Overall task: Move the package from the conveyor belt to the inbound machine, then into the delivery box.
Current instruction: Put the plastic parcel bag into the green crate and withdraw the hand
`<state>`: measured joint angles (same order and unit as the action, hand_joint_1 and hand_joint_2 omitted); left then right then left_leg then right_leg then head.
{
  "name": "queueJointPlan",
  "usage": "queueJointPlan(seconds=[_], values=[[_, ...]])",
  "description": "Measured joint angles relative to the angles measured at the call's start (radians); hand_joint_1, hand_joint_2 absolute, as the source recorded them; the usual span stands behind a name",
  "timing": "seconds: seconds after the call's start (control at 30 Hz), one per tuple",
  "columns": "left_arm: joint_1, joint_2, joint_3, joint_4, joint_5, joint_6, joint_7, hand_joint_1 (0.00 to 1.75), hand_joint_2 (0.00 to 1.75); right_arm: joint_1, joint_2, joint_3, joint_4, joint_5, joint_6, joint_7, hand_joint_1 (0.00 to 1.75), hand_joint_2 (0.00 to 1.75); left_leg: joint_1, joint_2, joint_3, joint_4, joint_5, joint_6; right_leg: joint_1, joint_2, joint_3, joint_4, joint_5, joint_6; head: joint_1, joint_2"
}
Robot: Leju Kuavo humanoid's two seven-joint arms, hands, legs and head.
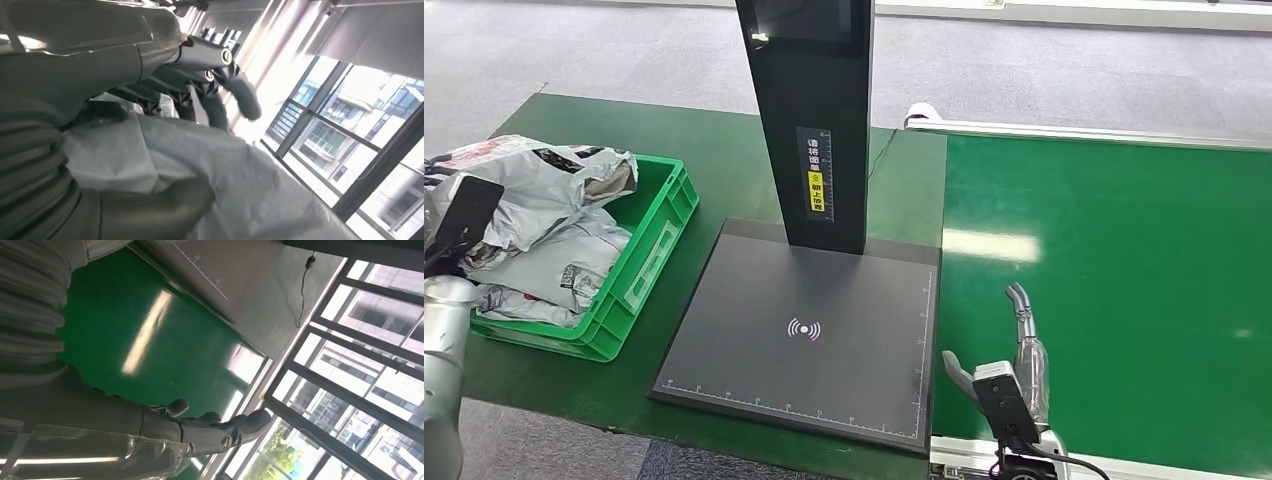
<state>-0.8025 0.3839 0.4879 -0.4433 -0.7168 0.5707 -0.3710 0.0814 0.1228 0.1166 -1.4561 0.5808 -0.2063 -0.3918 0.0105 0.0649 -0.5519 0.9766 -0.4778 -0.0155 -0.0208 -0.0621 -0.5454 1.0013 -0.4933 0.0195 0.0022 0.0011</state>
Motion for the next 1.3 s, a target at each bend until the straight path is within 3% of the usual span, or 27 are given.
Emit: queueJointPlan(seconds=[0.17,0.3,0.53,0.67,0.83,0.97,1.13,1.3], values=[[0.005,0.003,0.033,-0.019,0.079,-0.062,-0.056,0.0,1.75,0.004,-0.005,-0.001,0.0,-0.004,-0.012,0.004,0.0,1.75,0.0,0.0,0.0,0.0,0.0,0.0,0.0,0.0,0.0,0.0,0.0,0.0,0.0,0.0],[0.025,-0.005,0.055,-0.111,0.205,-0.117,-0.114,0.0,1.75,0.017,-0.007,-0.003,-0.001,-0.005,-0.031,0.009,0.0,1.75,0.0,0.0,0.0,0.0,0.0,0.0,0.0,0.0,-0.001,0.0,0.0,0.0,0.0,0.0],[0.118,-0.041,0.045,-0.425,0.416,-0.218,-0.109,0.0,1.75,0.023,-0.006,-0.016,-0.004,-0.002,-0.044,0.012,0.0,1.75,0.0,0.001,0.0,0.0,0.0,0.0,0.0,0.001,-0.001,0.0,0.0,0.0,0.0,0.0],[0.218,-0.091,0.019,-0.653,0.507,-0.302,-0.119,0.0,1.75,0.024,-0.004,-0.029,-0.009,0.003,-0.044,0.015,0.0,1.75,0.0,0.001,0.0,0.0,0.0,0.0,0.0,0.001,-0.002,0.0,0.0,0.0,0.0,0.0],[0.395,-0.204,-0.086,-0.963,0.549,-0.433,-0.148,0.0,1.75,0.029,0.005,-0.041,-0.011,0.013,-0.042,0.01,0.0,1.75,-0.001,0.001,-0.001,0.0,-0.001,0.0,-0.001,0.001,-0.002,0.0,0.0,0.0,0.0,0.0],[0.515,-0.29,-0.212,-1.125,0.58,-0.517,-0.144,0.0,1.75,0.026,0.012,-0.047,-0.013,0.01,-0.012,0.002,0.0,1.75,-0.001,0.001,-0.001,0.0,-0.001,0.0,-0.001,0.001,-0.002,-0.001,0.0,0.0,0.0,0.0],[0.614,-0.367,-0.382,-1.184,0.645,-0.631,-0.146,0.0,1.75,0.006,0.027,-0.043,-0.023,-0.052,0.065,-0.021,0.0,1.75,0.0,0.001,0.0,0.0,-0.001,0.0,-0.001,0.001,-0.001,-0.001,0.0,0.0,0.0,0.0],[0.652,-0.412,-0.505,-1.153,0.582,-0.616,-0.15,0.0,1.75,-0.009,0.032,-0.018,-0.025,-0.078,0.096,-0.025,0.0,1.75,0.0,0.0,0.0,0.0,-0.001,0.0,-0.001,0.001,0.0,-0.001,0.0,0.0,0.0,0.0]])
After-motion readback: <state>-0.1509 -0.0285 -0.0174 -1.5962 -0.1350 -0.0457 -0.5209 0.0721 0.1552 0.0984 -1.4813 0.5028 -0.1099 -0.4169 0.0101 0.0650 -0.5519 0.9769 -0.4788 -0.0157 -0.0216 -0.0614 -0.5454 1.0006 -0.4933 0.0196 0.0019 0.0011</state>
